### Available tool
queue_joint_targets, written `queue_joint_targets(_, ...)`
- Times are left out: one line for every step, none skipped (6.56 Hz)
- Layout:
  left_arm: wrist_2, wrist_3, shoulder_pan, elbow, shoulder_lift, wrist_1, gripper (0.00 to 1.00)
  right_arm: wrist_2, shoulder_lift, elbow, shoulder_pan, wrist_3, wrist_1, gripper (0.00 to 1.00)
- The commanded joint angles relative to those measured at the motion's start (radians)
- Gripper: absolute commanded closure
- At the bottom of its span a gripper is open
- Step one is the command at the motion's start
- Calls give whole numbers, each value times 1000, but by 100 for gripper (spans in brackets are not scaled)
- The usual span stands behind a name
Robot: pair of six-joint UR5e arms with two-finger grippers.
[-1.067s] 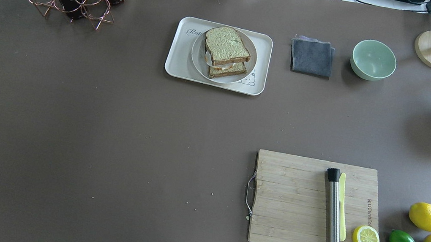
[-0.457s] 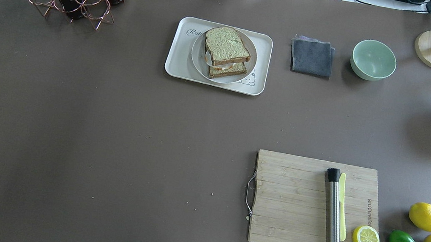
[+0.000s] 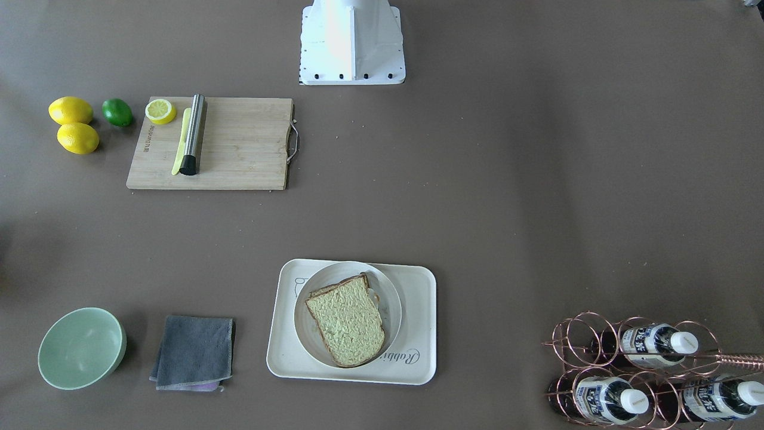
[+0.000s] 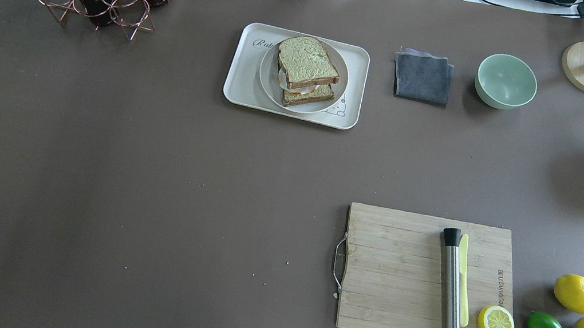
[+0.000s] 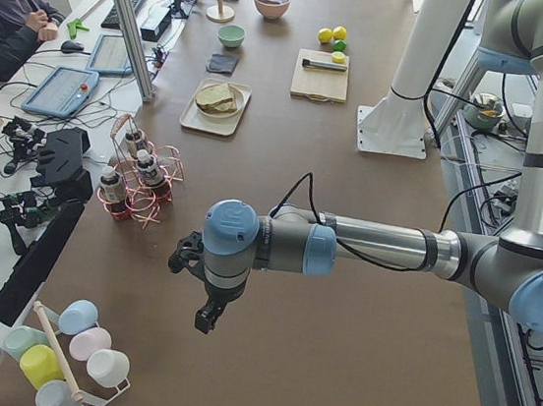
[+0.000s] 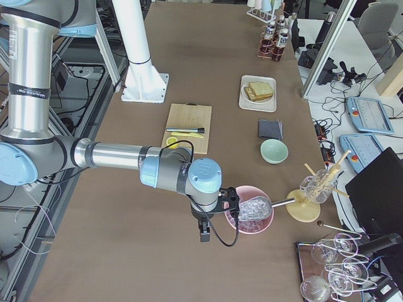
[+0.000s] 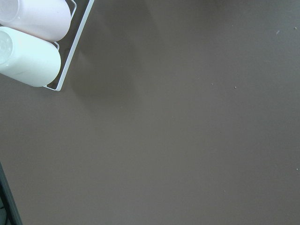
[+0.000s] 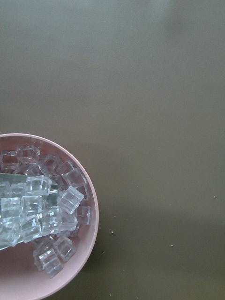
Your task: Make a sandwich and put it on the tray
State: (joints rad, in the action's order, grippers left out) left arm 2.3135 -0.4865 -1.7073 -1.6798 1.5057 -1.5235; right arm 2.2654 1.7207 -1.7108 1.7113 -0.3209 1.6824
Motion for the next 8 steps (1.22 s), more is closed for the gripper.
queue_joint_targets(0, 0, 0, 2, -5, -1, 2, 3, 8, 0, 1, -1, 0, 0)
queue_joint_targets(3, 0, 0, 0, -15, -3, 2, 5, 16, -1, -1, -4, -1, 0)
queue_joint_targets(6, -1, 0, -1, -18, -1, 2, 6, 16, -3, -1, -4, -1, 0)
queue_joint_targets(7, 2, 0, -4, -19, 2, 2, 6, 22, -4, -1, -6, -1, 0)
queue_joint_targets(7, 8, 2, -8, -16, 8, 2, 8, 26, -6, -1, -6, -1, 0)
queue_joint_targets(7, 9, 2, -11, -16, 9, 2, 8, 27, -4, -1, -6, -1, 0)
queue_joint_targets(7, 9, 2, -11, -16, 9, 2, 8, 28, -3, -1, -6, -1, 0)
queue_joint_targets(7, 9, 2, -11, -16, 9, 2, 8, 31, -12, -1, -6, -1, 0)
